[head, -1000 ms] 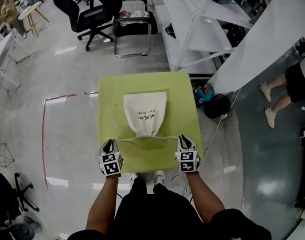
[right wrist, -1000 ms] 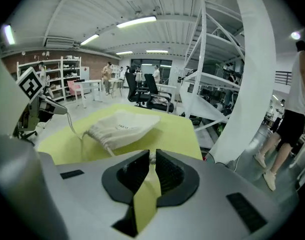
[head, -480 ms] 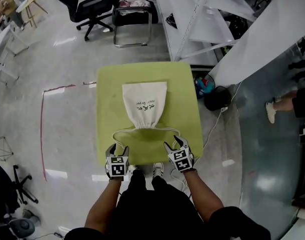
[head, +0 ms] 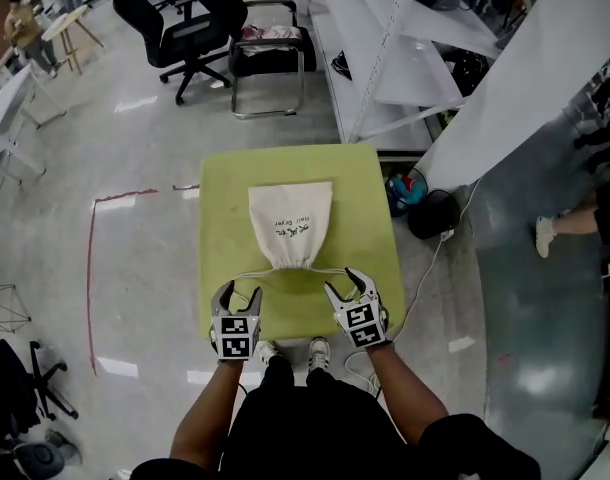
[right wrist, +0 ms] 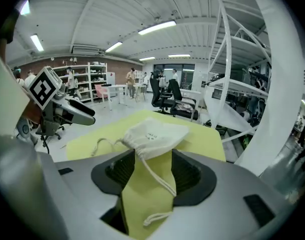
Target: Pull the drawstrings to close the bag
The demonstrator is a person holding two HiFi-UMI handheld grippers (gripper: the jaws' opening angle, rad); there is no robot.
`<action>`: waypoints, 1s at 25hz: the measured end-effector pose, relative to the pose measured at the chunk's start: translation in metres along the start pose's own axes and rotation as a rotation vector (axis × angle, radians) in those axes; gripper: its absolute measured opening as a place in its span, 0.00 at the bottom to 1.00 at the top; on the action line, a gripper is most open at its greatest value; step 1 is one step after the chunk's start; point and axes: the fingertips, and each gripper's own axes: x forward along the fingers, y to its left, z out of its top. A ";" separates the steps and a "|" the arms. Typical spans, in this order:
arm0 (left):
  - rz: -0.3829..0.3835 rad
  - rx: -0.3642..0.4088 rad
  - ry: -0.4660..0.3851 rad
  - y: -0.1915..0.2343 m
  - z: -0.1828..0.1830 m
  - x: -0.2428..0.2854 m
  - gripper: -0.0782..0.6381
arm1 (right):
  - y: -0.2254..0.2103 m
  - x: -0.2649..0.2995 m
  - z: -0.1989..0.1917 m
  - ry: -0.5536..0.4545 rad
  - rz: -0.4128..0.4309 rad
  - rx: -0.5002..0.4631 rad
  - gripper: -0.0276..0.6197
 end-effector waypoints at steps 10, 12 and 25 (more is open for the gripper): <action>0.060 0.060 -0.290 -0.004 0.125 -0.042 0.33 | -0.006 -0.028 0.123 -0.266 -0.048 -0.061 0.23; 0.079 0.049 -0.337 0.001 0.141 -0.052 0.27 | -0.006 -0.039 0.146 -0.326 -0.062 -0.065 0.16; 0.064 -0.031 -0.448 0.018 0.181 -0.090 0.12 | 0.001 -0.082 0.217 -0.504 -0.098 -0.115 0.05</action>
